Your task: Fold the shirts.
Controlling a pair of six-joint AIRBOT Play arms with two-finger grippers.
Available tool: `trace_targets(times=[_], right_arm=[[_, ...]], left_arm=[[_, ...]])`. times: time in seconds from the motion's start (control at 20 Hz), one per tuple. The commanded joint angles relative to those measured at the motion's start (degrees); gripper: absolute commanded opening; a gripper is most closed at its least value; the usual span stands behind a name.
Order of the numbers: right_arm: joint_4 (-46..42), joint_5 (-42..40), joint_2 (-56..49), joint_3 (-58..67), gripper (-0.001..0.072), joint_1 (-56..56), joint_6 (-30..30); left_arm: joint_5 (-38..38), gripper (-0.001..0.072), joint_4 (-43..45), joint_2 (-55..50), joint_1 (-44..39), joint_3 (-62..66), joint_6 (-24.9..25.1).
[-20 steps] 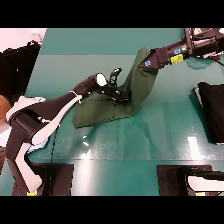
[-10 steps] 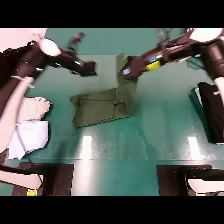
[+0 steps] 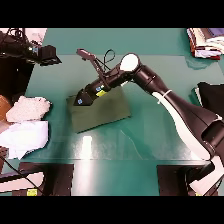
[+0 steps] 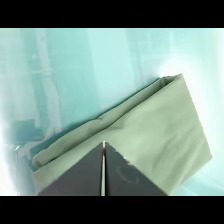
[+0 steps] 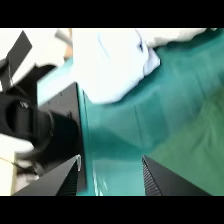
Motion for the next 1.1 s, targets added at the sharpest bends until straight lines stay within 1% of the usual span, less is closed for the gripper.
trace_targets(times=[0.0,0.15,0.25,0.4,0.45,0.5,0.6,0.7,0.8,0.95,1.0,1.05], right_arm=[[-9.73,7.13,-0.85,1.31,0.0444,-3.08,3.56],[-16.48,8.22,3.39,-6.86,0.0444,-10.82,5.49],[-16.44,7.34,6.23,-14.25,0.0444,-17.75,6.40],[-15.17,2.58,7.80,-23.23,0.0462,-27.67,6.88],[-12.98,0.52,7.52,-25.49,0.0595,-29.77,6.86],[-9.88,-1.25,6.91,-27.50,0.0666,-31.85,6.84],[-4.46,-1.88,4.42,-29.51,0.0665,-33.55,6.67],[-1.75,-1.79,1.20,-29.59,0.0664,-32.50,6.14],[0.76,-2.40,-1.49,-29.55,0.0664,-29.42,4.94],[3.74,-4.37,-4.31,-29.46,0.0659,-23.80,3.26],[3.48,-4.85,-5.09,-28.83,0.0620,-22.12,3.26],[3.43,-5.03,-5.95,-27.69,0.0549,-20.55,3.21]], left_arm=[[-1.64,0.0033,0.31,0.66,0.70,0.04,0.02],[-2.58,0.0033,0.28,0.66,0.70,0.04,0.04],[-3.04,0.0033,0.26,0.66,0.70,0.04,0.72],[-2.78,0.0033,-0.46,0.63,0.70,0.04,1.27],[-2.56,0.0033,-0.66,0.59,0.70,0.04,1.36],[-2.40,0.0033,-0.66,0.59,0.70,0.04,1.46],[-1.90,0.0033,-0.70,0.59,0.70,0.04,1.49],[-1.16,0.0033,-0.72,0.59,0.70,0.04,2.01],[-0.72,0.0033,-0.74,0.59,0.70,0.04,2.97],[-0.31,0.0033,-0.74,0.59,0.70,0.04,2.97],[-0.26,0.0033,-0.74,0.59,0.70,0.04,2.97],[-0.22,0.0033,-0.79,0.59,0.70,0.04,2.97]])
